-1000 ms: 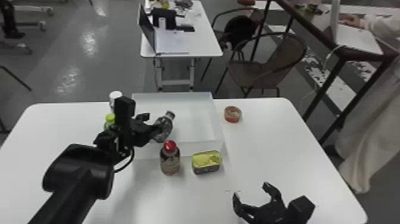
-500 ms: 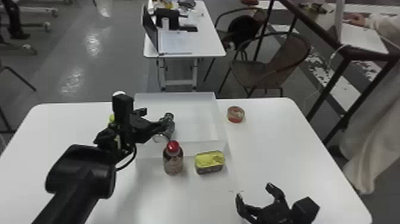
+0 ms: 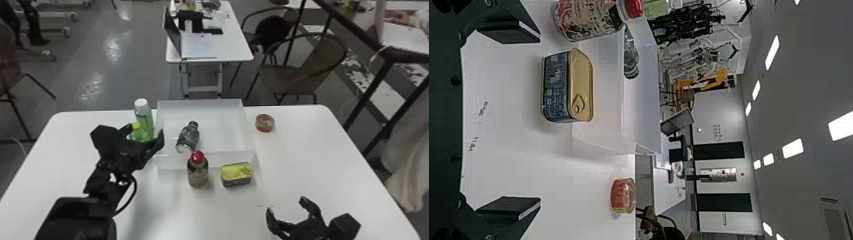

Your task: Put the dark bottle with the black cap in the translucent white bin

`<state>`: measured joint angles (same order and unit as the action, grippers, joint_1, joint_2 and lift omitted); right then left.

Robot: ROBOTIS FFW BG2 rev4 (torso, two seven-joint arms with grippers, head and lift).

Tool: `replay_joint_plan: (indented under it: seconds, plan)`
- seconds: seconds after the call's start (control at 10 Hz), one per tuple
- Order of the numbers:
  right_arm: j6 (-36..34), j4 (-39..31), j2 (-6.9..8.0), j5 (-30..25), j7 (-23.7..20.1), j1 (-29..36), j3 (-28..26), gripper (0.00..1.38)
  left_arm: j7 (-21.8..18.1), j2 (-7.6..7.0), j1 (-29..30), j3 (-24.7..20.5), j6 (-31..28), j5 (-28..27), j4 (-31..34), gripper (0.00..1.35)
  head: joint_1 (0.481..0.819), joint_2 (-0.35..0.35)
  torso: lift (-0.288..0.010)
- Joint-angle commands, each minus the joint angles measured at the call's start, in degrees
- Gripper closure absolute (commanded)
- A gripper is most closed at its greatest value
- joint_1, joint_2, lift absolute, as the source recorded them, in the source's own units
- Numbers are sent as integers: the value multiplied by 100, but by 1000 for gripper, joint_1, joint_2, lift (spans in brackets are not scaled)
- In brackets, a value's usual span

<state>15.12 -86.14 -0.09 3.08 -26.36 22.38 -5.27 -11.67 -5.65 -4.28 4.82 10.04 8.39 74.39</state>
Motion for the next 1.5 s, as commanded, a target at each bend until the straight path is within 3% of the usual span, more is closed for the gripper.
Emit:
replay_joint_plan:
  seconds: [0.0, 0.4, 0.6, 0.7, 1.0, 1.4]
  plan:
    - [0, -52, 14, 0, -1, 29, -9, 139, 341, -15, 928, -254, 446, 189, 709, 259, 695, -8, -34]
    - [-18, -298, 14, -88, 166, 223, -114, 139, 1203, 2, 2511, -465, 1333, 242, 1456, 260, 695, 81, -34]
    - [-35, -448, 14, -70, 333, 372, -114, 139, 1642, 134, 3099, -421, 1518, 171, 1588, 260, 695, 90, -34]
    - [-35, -527, 14, -61, 386, 469, -114, 139, 1703, 249, 3302, -438, 1553, 162, 1632, 260, 695, 93, -34]
    - [-35, -729, 14, -114, 518, 671, -114, 139, 1747, 293, 3618, -351, 1615, 119, 1675, 260, 695, 84, -34]
    - [-35, -808, 14, -202, 527, 688, -114, 139, 1747, 108, 3600, -236, 1527, 171, 1737, 260, 695, 75, -34]
